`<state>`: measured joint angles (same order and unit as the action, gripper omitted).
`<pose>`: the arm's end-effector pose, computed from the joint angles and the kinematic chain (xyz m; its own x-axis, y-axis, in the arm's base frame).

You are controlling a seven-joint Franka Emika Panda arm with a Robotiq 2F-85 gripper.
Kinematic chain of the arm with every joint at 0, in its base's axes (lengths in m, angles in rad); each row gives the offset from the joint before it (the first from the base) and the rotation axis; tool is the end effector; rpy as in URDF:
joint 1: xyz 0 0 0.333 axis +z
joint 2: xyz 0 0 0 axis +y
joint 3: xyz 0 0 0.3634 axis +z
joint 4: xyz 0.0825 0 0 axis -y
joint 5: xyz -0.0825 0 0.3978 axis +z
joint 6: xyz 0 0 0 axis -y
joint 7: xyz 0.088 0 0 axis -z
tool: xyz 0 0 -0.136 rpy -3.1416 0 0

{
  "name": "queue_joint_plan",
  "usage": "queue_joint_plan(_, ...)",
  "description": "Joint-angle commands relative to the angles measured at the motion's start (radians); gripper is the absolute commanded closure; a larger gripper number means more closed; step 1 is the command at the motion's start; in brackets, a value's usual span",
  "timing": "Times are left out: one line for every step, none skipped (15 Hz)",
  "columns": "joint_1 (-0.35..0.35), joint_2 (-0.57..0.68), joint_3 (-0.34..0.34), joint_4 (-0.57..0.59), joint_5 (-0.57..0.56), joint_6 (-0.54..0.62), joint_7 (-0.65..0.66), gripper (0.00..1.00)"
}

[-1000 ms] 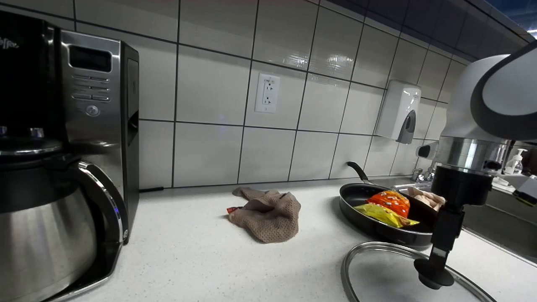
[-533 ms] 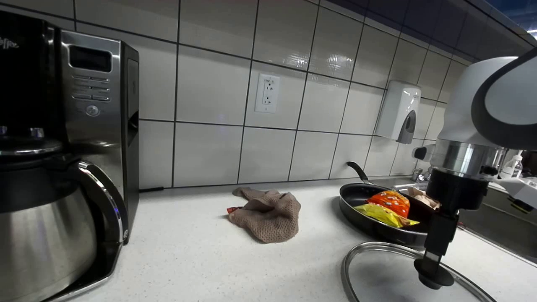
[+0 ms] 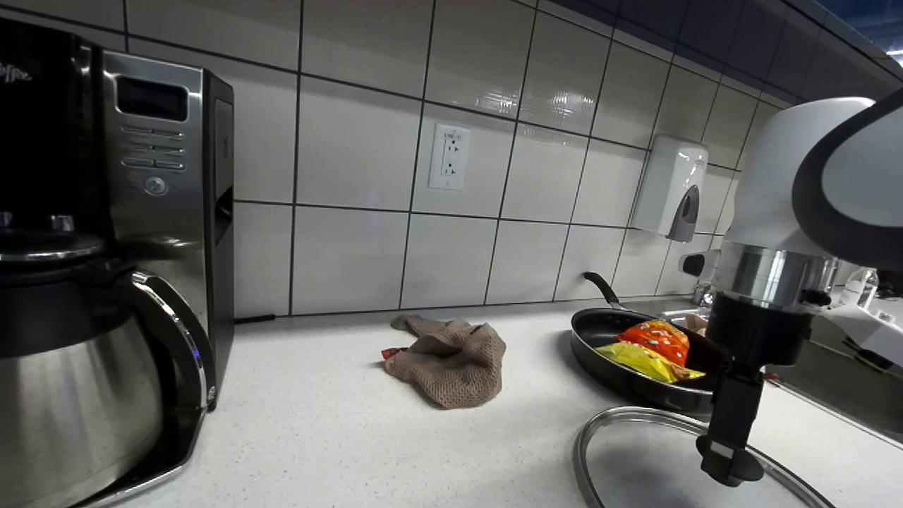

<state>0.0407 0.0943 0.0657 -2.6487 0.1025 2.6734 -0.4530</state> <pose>0.4228 0.0440 0.2107 0.8917 0.4505 -0.0444 0.4469 -0.8916 -0.0726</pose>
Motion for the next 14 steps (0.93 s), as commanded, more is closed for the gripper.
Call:
queue_joint_plan(0.015,-0.003,-0.008,-0.024,-0.133,0.044,0.133,0.0)
queue_joint_plan(0.014,-0.002,-0.005,-0.024,-0.144,0.039,0.143,0.0)
queue_joint_plan(0.017,0.002,-0.009,-0.026,-0.188,0.046,0.183,0.0)
queue_joint_plan(0.018,0.003,-0.01,-0.027,-0.213,0.047,0.204,0.0)
queue_joint_plan(0.019,0.003,-0.01,-0.03,-0.236,0.053,0.227,0.0)
queue_joint_plan(0.02,0.002,-0.01,-0.032,-0.255,0.055,0.245,0.0)
queue_joint_plan(0.021,0.0,-0.011,-0.036,-0.273,0.059,0.261,0.0)
queue_joint_plan(0.021,-0.004,-0.012,-0.038,-0.289,0.06,0.277,0.0)
queue_joint_plan(0.022,-0.008,-0.013,-0.04,-0.301,0.062,0.288,0.0)
queue_joint_plan(0.021,-0.008,-0.013,-0.04,-0.31,0.062,0.297,0.0)
queue_joint_plan(0.022,-0.008,-0.015,-0.041,-0.324,0.065,0.306,0.0)
queue_joint_plan(0.022,-0.008,-0.016,-0.042,-0.335,0.069,0.314,0.25)
queue_joint_plan(0.021,-0.008,-0.018,-0.042,-0.343,0.072,0.321,0.26)
queue_joint_plan(0.02,-0.008,-0.018,-0.041,-0.346,0.074,0.326,0.35)
